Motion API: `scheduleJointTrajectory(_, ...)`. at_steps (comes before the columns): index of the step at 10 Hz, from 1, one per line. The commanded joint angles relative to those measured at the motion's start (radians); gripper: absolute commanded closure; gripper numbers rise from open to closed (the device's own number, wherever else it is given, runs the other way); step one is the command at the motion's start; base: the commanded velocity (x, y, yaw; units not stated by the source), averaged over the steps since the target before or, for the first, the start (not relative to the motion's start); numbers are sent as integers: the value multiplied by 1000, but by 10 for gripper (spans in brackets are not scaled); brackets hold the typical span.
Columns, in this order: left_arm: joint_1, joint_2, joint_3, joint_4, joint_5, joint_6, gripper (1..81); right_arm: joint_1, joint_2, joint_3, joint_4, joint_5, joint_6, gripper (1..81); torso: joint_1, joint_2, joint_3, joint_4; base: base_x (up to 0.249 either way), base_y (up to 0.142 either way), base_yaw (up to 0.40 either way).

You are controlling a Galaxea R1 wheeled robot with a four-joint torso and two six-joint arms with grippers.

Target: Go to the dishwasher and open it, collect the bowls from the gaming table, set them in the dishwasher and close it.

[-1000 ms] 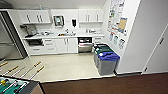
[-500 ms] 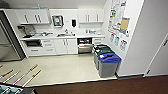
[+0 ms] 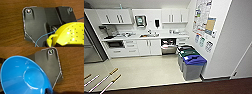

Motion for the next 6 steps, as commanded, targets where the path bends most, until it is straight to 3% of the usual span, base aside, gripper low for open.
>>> scheduleJointTrajectory(1, -34, -16, 2, 0, 45, -1, 811, 36, -10, -1, -7, -45, -1, 811, 0, 0, 0, 0, 173, 0, 0)
scheduleJointTrajectory(6, -34, -13, 2, 0, 46, -2, 811, 36, -10, -2, -7, -45, -1, 811, 0, 0, 0, 0, 173, 0, 0)
